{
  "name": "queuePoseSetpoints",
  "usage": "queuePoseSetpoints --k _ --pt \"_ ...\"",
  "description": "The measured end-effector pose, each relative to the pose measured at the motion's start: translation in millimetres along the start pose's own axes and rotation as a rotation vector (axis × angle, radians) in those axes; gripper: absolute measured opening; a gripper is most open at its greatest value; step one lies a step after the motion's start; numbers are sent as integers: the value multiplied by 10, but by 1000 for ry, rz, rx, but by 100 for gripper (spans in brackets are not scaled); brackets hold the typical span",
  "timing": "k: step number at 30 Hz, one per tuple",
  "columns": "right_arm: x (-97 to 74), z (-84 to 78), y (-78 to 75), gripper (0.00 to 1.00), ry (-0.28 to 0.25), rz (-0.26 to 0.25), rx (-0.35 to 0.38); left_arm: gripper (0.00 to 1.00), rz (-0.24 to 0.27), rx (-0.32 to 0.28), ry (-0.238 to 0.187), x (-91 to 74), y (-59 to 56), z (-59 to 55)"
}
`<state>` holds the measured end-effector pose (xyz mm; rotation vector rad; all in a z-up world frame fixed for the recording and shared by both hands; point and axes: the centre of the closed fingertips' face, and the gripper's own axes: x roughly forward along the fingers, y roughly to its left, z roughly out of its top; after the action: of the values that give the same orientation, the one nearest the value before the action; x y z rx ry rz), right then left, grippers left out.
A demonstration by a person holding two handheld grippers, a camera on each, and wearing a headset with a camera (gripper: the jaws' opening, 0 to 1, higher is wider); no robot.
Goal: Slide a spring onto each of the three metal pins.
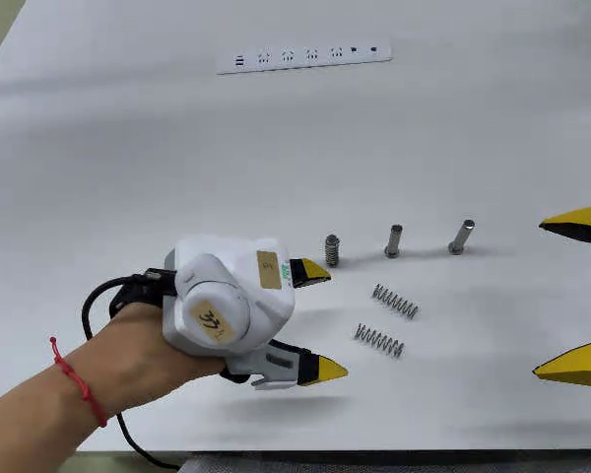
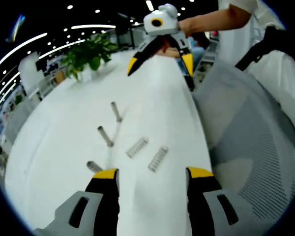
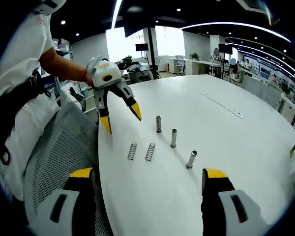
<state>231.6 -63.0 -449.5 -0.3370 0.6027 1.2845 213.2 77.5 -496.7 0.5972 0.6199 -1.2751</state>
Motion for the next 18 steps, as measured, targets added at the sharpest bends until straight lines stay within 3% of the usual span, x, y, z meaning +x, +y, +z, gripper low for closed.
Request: queuePoseSetpoints --k 3,10,18 --pt "-27 -52 -7 91 -12 -13 12 47 -16 13 29 99 6 -1" --pt "-78 -188 8 93 -17 -25 21 38 -65 106 135 289 -16 -91" --pt "-111 -297 22 97 -26 -20 1 30 -98 146 190 434 -50 -128"
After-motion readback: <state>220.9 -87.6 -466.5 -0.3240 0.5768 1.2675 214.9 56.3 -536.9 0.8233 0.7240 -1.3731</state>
